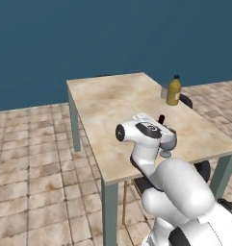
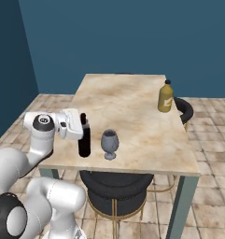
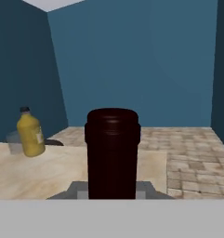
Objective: There is a wine glass and glass cup on the dining counter. Place the wine bottle next to the wine glass and the juice bottle next to the glass cup.
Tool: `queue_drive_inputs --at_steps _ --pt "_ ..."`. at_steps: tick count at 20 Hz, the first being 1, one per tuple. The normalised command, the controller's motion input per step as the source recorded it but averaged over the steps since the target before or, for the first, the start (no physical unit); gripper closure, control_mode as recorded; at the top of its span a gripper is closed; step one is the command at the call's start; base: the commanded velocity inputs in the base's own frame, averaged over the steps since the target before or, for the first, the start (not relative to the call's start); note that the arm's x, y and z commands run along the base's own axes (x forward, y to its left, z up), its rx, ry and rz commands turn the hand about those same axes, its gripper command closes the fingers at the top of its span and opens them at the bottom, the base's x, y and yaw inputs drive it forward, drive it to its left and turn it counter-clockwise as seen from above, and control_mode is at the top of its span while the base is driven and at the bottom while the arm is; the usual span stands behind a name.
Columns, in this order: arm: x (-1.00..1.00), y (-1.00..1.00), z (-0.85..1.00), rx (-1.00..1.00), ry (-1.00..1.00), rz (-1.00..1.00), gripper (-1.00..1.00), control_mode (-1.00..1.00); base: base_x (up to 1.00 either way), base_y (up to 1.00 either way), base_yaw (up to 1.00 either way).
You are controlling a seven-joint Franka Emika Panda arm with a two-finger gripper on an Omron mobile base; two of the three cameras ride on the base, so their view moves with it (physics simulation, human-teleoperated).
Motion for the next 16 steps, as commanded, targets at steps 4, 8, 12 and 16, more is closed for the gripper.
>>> queue_drive_inputs --at_steps 4,8,12,16 --pt "0.05 0.00 -0.16 0.06 -0.14 0.00 1.00 -1.00 0.00 0.00 0.00" --pt "0.12 -0.01 -0.11 -0.01 -0.05 -0.01 1.00 -1.00 0.00 0.00 0.00" --pt "0.18 0.00 -0.03 -0.06 0.00 -0.01 1.00 -1.00 0.00 0.00 0.00" --pt "0.18 0.00 -0.01 -0.06 0.00 0.00 1.00 -1.00 0.00 0.00 0.00"
